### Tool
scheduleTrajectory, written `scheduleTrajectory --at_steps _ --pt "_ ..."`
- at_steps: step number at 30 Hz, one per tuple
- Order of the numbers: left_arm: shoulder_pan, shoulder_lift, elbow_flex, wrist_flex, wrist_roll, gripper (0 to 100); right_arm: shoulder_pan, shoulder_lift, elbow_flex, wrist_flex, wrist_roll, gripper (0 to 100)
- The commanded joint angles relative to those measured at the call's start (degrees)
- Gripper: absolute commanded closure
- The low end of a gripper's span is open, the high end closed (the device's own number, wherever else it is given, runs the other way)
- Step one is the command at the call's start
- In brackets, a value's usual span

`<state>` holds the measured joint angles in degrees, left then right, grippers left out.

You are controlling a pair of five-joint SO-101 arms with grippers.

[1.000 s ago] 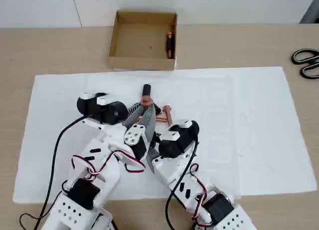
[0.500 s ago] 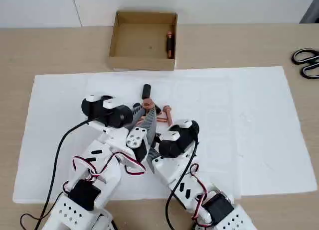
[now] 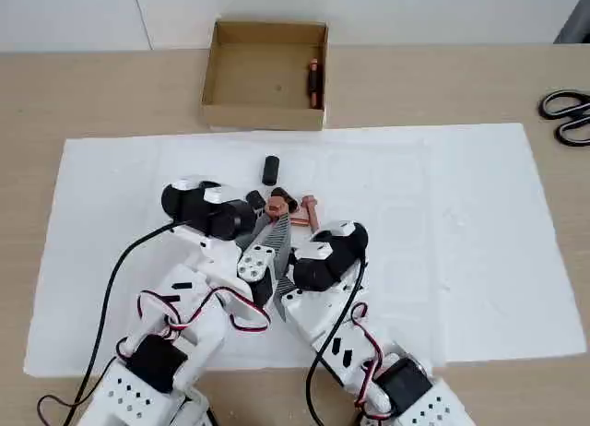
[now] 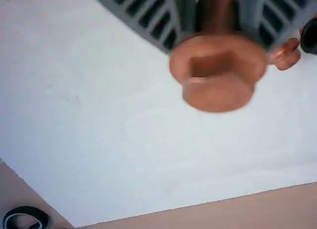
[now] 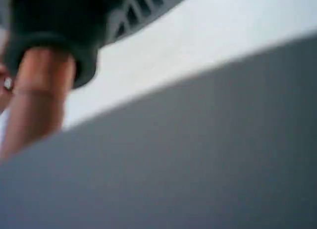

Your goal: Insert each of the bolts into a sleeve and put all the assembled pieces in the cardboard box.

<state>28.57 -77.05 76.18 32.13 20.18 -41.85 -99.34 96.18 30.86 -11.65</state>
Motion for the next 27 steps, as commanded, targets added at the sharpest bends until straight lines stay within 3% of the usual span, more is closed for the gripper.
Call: scheduleTrajectory --at_steps 1,7,27 --pt "0.35 -0.62 -0.48 0.35 -0.35 99 -0.04 -0.92 0.44 -1.45 -0.53 99.5" --pt "0.62 -0.62 -1.8 3.87 -4.92 99 -0.04 -0.92 0.44 -1.45 -0.53 99.5" --pt "2.46 -0.62 -3.82 10.2 -4.92 99 0.04 -0.92 0.44 -1.36 -0.44 99.5"
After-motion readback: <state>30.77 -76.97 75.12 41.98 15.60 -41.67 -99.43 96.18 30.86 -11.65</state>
